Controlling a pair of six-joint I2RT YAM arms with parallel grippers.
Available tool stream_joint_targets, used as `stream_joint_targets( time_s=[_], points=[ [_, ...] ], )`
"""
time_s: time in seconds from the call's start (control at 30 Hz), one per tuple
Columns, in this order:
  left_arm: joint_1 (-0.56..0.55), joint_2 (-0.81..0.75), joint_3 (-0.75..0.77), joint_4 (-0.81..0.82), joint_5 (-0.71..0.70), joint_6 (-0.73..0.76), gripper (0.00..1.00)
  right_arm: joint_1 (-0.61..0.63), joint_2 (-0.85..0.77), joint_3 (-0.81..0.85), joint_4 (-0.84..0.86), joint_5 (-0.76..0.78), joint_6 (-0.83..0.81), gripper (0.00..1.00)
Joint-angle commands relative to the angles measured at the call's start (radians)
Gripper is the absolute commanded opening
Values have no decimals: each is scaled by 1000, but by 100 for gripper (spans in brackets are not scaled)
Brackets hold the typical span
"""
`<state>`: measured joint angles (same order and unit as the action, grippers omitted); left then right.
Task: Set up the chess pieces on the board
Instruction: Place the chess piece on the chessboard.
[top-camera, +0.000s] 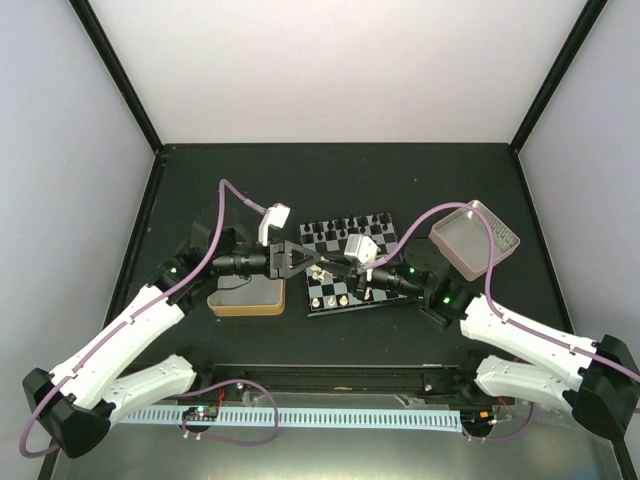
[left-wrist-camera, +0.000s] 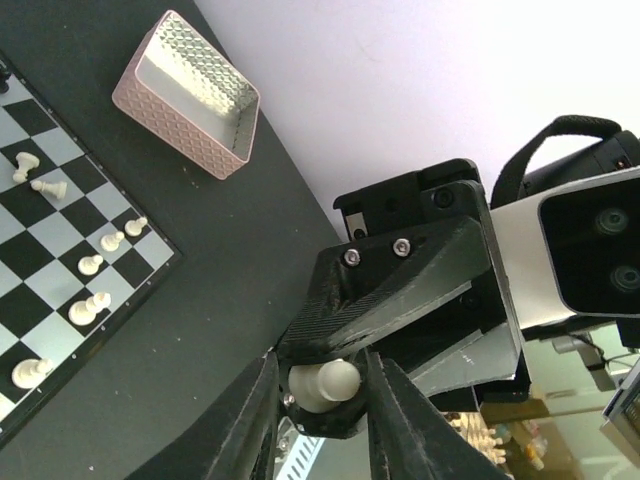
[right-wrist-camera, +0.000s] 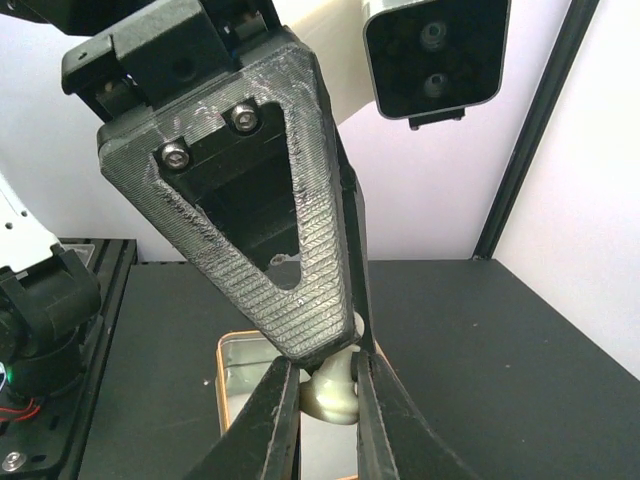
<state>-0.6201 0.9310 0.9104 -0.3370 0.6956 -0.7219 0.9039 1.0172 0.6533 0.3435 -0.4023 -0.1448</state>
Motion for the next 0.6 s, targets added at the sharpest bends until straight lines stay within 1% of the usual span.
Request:
stream_joint_targets(
  time_s=[0.0,0.2,0.27,0.3,0.33,0.4,0.43,0.47,0.5,0.53,0.57],
  points=[
    [9,7,5,30,48,2,23,6,9,1,34,-10,-25,8],
    [9,14,1,26,48,23,11,6,22,9,8,-27,-36,8],
    [9,18,4,20,51,40,5,6,25,12,2,-27,-37,8],
    [10,20,9,9,48,58,2,5,26,16,-3,-29,-33,8],
    [8,20,14,-4,41,77,2,6,27,19,-12,-24,-22,10],
    [9,19,23,-24,21,111,2,6,27,27,-37,-3,14,19],
    [9,16,26,-33,1,125,1,6,26,31,-55,11,35,28],
    [10,14,27,-47,-28,136,2,6,23,31,-70,30,65,41],
    [9,10,25,-57,-53,150,2,6,17,26,-79,48,93,51],
    [8,7,22,-67,-87,165,2,6,8,15,-82,62,120,59],
    [9,4,20,-78,-123,181,1,6,-3,1,-83,81,151,64]
  ],
)
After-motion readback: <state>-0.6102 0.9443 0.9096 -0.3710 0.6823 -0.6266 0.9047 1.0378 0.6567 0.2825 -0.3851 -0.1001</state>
